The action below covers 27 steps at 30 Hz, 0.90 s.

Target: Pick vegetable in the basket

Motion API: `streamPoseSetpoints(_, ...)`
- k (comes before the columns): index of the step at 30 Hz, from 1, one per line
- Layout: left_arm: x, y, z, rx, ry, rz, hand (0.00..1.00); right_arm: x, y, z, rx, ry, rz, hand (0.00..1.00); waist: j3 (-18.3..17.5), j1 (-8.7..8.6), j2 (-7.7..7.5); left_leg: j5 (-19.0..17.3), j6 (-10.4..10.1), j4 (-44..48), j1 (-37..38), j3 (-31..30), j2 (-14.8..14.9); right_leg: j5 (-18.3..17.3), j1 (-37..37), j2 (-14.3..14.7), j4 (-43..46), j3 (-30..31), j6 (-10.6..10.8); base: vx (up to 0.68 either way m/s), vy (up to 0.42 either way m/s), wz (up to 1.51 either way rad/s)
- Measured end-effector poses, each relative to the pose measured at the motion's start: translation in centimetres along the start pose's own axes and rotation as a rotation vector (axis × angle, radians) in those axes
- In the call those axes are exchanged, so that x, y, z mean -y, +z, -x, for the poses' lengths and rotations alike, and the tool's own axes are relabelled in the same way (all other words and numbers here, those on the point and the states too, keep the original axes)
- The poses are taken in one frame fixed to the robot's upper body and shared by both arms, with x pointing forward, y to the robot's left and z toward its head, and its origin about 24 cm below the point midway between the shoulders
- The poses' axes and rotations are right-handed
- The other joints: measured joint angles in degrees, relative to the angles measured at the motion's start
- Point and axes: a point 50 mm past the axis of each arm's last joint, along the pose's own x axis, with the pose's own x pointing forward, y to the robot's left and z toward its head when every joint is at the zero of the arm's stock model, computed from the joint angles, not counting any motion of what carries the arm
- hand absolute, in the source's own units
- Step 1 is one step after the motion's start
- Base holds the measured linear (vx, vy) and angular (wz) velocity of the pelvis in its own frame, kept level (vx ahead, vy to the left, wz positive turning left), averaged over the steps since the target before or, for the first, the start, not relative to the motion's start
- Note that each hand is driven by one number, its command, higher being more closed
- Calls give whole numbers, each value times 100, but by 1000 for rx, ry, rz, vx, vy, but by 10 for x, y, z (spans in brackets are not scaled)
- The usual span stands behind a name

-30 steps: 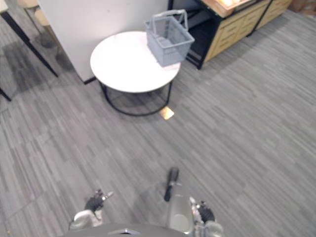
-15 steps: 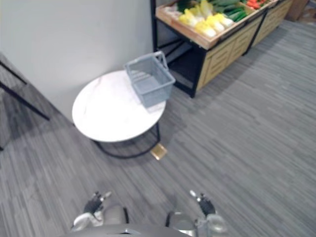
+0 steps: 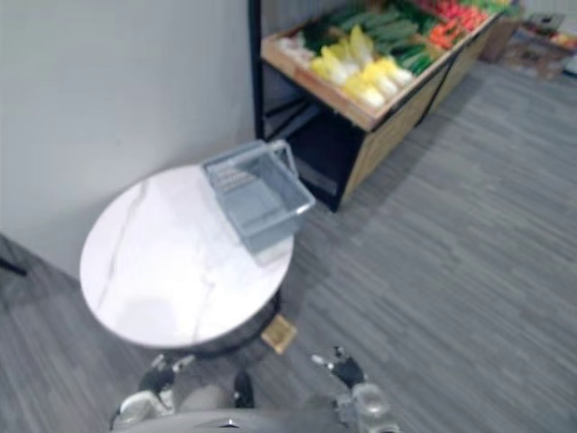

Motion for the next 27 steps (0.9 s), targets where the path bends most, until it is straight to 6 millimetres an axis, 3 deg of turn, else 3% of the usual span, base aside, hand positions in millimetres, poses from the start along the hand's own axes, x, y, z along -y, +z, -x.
streamPoseSetpoints(1,1,0,0,-3,-3,1,0,0,2,0,16,8,3,0,-4,-37,8,-1,-2,-101,142,-177,5,-125,-186,-173,-466,-382,-215,337,-6,59)
streamPoseSetpoints(3,6,-1,0,-4,-13,16,0,1,5,-1,30,9,3,0,4,-108,25,-40,-64,-138,214,-517,50,-170,-368,-333,-1442,-585,-297,328,-111,96)
streamPoseSetpoints(5,7,0,0,2,-12,16,0,2,5,-1,28,9,6,0,25,-87,65,-129,-204,-133,265,-783,165,-47,-343,-399,-2756,-538,-182,271,-174,87)
streamPoseSetpoints(8,1,-7,3,-10,16,44,0,1,5,-1,29,12,4,0,25,-37,73,-445,-556,87,263,-1218,387,432,-373,-482,-4163,-24,-92,262,-371,63)
streamPoseSetpoints(10,-7,-14,6,-25,41,60,0,-1,3,-1,22,16,1,0,-26,15,-14,-824,-886,411,166,-1470,525,648,-377,-480,-4397,354,190,235,-566,59)
streamPoseSetpoints(11,-8,-20,8,-47,49,73,0,2,3,0,20,7,-3,0,-62,10,-13,-930,-1090,452,164,-1698,710,1088,-383,-320,-4121,221,403,211,-563,77)
streamPoseSetpoints(12,-3,-24,9,-61,41,82,0,4,4,-1,22,4,2,0,-111,0,151,-938,-1122,422,157,-1808,879,1067,-381,-200,-4013,92,364,255,-515,70)
streamPoseSetpoints(13,9,-33,12,-85,18,104,0,17,5,0,20,-16,37,0,-236,52,469,-832,-1182,307,132,-1921,1217,924,-388,86,-3967,-143,134,279,-421,54)
streamPoseSetpoints(14,13,-37,13,-95,12,118,0,23,9,-1,28,-19,69,0,-290,61,612,-521,-1294,240,20,-2020,1394,839,-426,240,-3964,-322,-8,281,-393,47)
streamPoseSetpoints(17,11,-36,13,-94,21,129,0,24,19,-5,51,-11,95,0,-302,37,604,199,-1408,171,-351,-2217,1523,812,-427,314,-3887,-766,-216,228,-383,76)
streamPoseSetpoints(19,7,-35,13,-92,40,159,0,27,12,-2,30,-21,92,0,-262,-42,529,874,-1236,134,-539,-2097,1571,705,-55,235,-3940,-1401,-393,195,-314,146)
streamPoseSetpoints(20,5,-35,13,-92,48,157,0,29,10,-1,26,-32,79,0,-249,-96,457,1259,-1140,28,-527,-1607,1575,703,201,171,-4092,-1665,-398,161,-251,144)
streamPoseSetpoints(21,4,-35,13,-91,50,156,0,30,10,-1,29,-39,75,0,-256,-93,443,1327,-1073,37,-540,-1256,1590,697,296,163,-4183,-1800,-408,88,-139,111)
streamPoseSetpoints(22,4,-36,14,-94,53,157,0,35,12,-1,40,-62,64,0,-252,-68,439,1285,-1045,72,-550,-494,1619,674,448,168,-4330,-2002,-447,45,-87,65)
streamPoseSetpoints(24,3,-37,14,-98,59,153,0,42,25,-2,93,-103,55,0,-252,-73,439,1264,-1021,-36,-540,110,1554,674,516,183,-4437,-2165,-450,13,-31,52)
streamPoseSetpoints(27,2,-39,15,-104,79,151,0,59,48,2,198,-173,73,0,-265,-86,455,1255,-1033,-586,-496,198,1533,691,488,296,-4529,-2399,-419,-57,64,44)
